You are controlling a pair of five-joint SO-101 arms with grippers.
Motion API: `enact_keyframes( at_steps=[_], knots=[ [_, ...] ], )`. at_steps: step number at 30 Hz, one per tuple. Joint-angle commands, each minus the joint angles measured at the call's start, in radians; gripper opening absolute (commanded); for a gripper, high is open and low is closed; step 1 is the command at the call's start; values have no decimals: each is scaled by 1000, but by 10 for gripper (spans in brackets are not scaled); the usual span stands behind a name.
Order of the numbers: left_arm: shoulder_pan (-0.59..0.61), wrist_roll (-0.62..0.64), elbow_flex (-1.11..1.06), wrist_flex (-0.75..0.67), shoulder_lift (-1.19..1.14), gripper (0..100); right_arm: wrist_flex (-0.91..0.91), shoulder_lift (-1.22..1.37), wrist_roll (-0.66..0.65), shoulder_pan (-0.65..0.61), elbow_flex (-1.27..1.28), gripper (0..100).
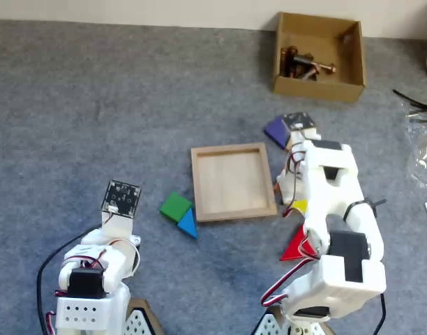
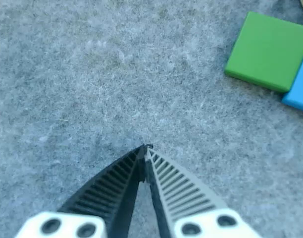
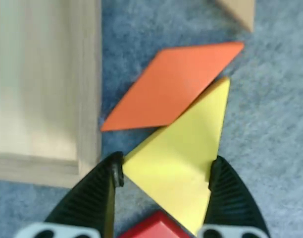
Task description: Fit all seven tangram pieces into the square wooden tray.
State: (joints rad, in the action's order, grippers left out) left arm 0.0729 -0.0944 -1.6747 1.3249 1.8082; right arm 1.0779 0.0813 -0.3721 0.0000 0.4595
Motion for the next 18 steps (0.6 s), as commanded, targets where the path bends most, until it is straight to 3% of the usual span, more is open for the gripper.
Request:
enact_keyframes(
  at_steps=[1,7,18],
  knots=[
    [-24,8,-21,3,5,5,62,-21,-9,-15,-97,91],
    [-24,8,-21,3,5,5,65,-21,-9,-30,-113,41],
    [-24,8,-21,3,5,5,154,-21,-2,-194,-236,41]
  ],
)
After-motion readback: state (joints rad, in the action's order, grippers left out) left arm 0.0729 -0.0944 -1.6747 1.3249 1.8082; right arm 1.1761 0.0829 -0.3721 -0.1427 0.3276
